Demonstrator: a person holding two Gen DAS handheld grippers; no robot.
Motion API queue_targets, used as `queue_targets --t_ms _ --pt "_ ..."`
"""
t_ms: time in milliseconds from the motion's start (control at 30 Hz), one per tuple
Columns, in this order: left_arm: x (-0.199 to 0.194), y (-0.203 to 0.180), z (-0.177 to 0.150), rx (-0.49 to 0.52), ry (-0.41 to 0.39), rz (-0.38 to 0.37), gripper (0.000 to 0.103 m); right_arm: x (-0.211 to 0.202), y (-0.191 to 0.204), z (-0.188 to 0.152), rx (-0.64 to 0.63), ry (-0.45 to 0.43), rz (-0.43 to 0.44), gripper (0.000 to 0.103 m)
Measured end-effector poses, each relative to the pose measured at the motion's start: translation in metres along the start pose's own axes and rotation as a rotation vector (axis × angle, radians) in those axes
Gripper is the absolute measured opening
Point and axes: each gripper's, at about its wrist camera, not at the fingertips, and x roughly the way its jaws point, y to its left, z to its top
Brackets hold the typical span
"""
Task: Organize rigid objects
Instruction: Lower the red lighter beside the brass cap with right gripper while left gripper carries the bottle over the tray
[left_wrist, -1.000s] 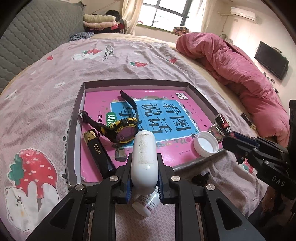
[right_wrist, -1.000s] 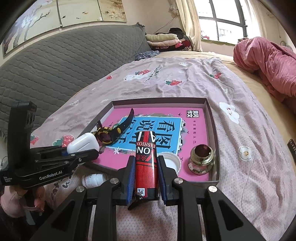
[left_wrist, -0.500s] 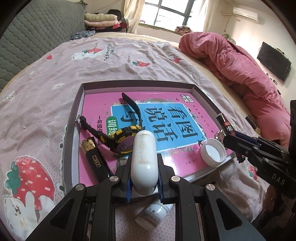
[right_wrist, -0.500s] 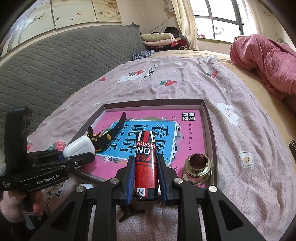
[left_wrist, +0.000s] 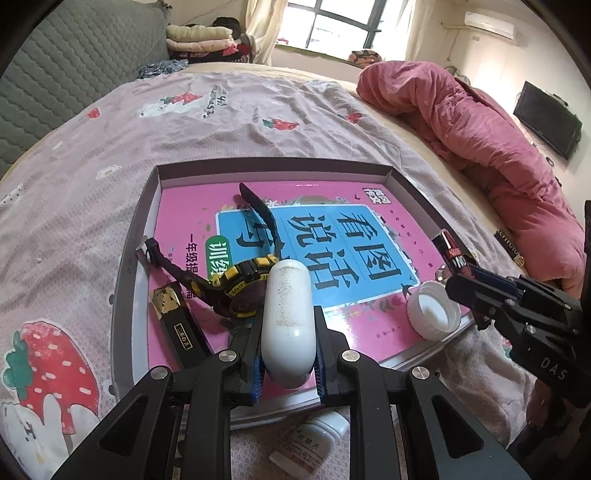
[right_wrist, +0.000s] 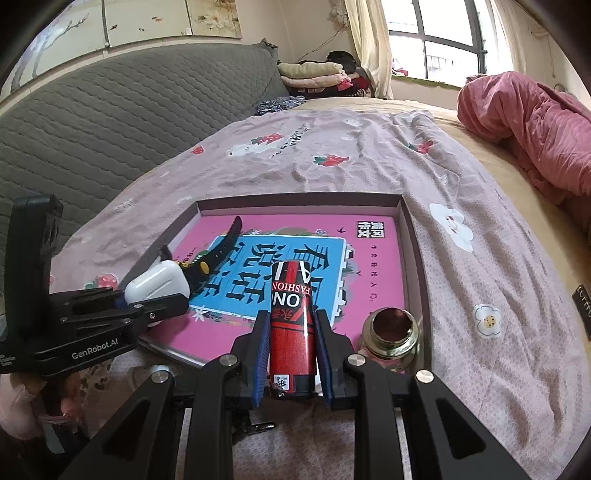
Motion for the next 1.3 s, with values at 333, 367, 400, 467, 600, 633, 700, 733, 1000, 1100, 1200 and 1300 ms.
queue_targets --t_ms 333,367,400,467,600,633,700,733,1000,1100,1200,1300 --pt "0.007 -0.002 -0.003 0.013 0.013 0.009 0.021 0.003 -0.005 0.0 0.002 0.01 -0.045 0.024" --pt "0.007 -0.002 -0.003 0.011 0.016 0.01 0.021 0.004 -0.004 0.0 -0.004 0.01 -0.047 0.024" --pt "0.008 -0.002 -0.004 0.011 0.02 0.01 0.021 0.004 -0.003 0.0 -0.01 0.008 -0.049 0.024" --pt "0.009 -0.002 -0.004 0.011 0.024 0.012 0.021 0.004 -0.001 0.0 -0.026 0.007 -0.06 0.024" --pt "0.01 -0.002 -0.005 0.013 0.028 0.014 0.021 0.007 0.0 0.0 -0.037 0.012 -0.08 0.024" --pt "0.01 -0.002 -0.006 0.013 0.029 0.014 0.021 0.007 -0.001 -0.001 -0.036 0.012 -0.084 0.024" --pt "0.01 -0.002 -0.007 0.015 0.029 0.015 0.021 0.008 -0.001 0.0 -0.034 0.01 -0.089 0.024" --pt "0.009 -0.002 -0.007 0.017 0.029 0.016 0.021 0.008 -0.001 0.0 -0.033 0.01 -0.09 0.024" --pt "0.009 -0.002 -0.007 0.016 0.03 0.017 0.021 0.013 0.004 -0.002 -0.057 0.027 -0.087 0.024" --pt "0.009 -0.002 -0.007 0.012 0.031 0.014 0.021 0.015 0.003 -0.002 -0.048 0.031 -0.084 0.024" --pt "0.009 -0.001 -0.007 0.01 0.031 0.013 0.021 0.016 0.002 -0.003 -0.047 0.033 -0.092 0.024" --pt "0.009 -0.001 -0.007 0.009 0.03 0.012 0.021 0.017 0.0 -0.003 -0.045 0.038 -0.106 0.024"
